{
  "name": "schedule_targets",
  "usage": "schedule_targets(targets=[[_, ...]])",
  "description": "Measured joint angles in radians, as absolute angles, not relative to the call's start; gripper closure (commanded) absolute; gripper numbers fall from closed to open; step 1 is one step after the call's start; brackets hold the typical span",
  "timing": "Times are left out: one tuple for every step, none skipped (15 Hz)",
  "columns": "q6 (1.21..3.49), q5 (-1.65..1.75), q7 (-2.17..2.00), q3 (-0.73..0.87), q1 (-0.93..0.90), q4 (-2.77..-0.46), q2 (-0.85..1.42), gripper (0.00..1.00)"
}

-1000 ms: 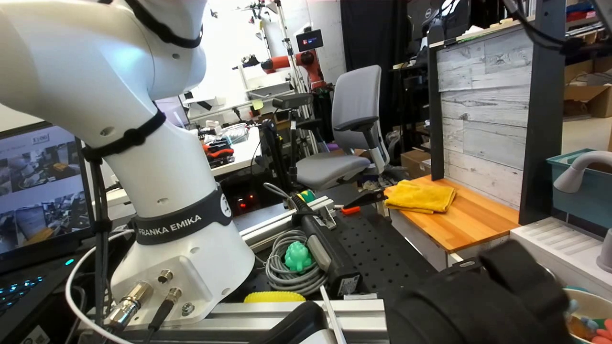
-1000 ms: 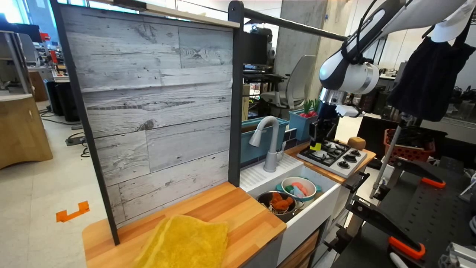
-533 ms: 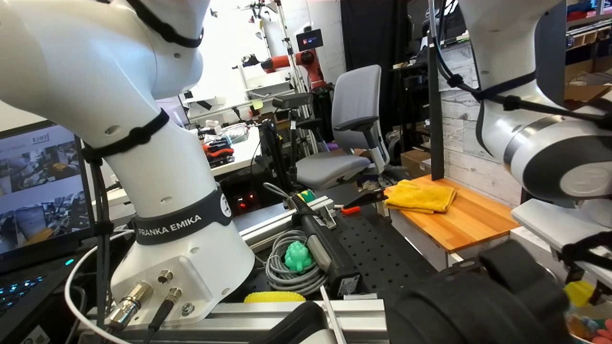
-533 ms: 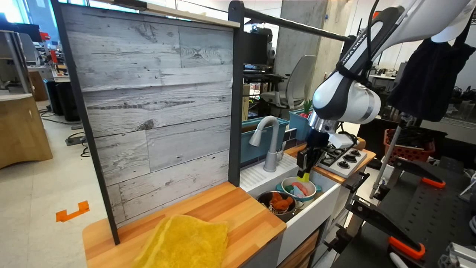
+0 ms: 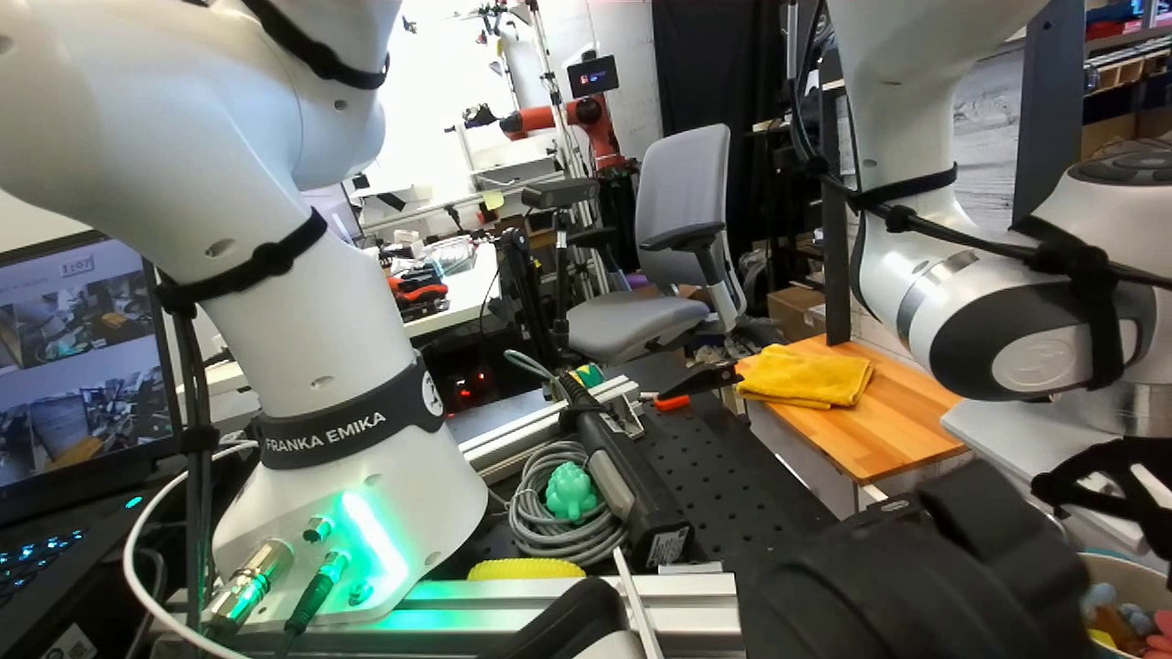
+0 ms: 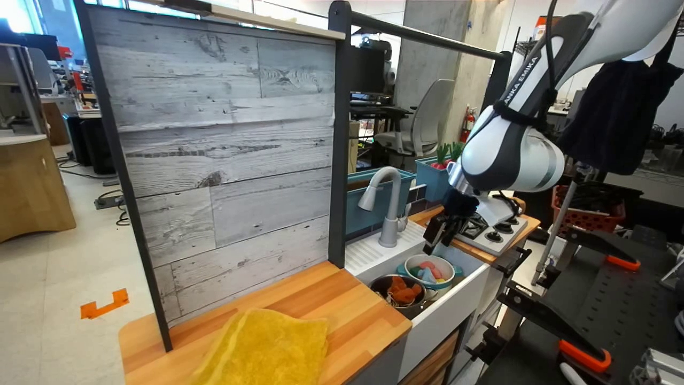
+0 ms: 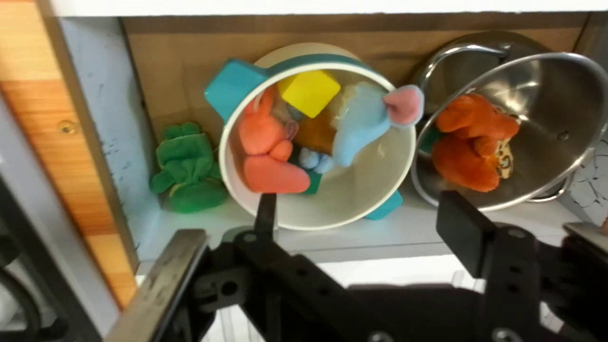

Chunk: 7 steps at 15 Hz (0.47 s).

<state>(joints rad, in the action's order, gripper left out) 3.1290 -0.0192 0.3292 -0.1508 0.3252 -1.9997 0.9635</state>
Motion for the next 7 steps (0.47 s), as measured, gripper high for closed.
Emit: schedule_targets(targets=[[3.162, 0.002, 0.327, -0.126, 0.318, -2.037, 0.932, 0.0], [3.191, 0.025, 0.323, -0.099, 0.312, -2.082, 0.889, 0.0], [3.212, 0.045, 0.32, -0.075, 0.307, -2.127, 0.84, 0.0], [3.221, 0.063, 0.317, -0.052, 0.302, -2.17, 0.787, 0.0], [3.22, 0.073, 0.31, -0.027, 0.294, -2.208, 0.734, 0.0], [3.215, 0.078, 0.305, -0.002, 0.285, -2.245, 0.677, 0.0], [3.208, 0.083, 0.305, 0.007, 0.285, -2.266, 0.639, 0.0]])
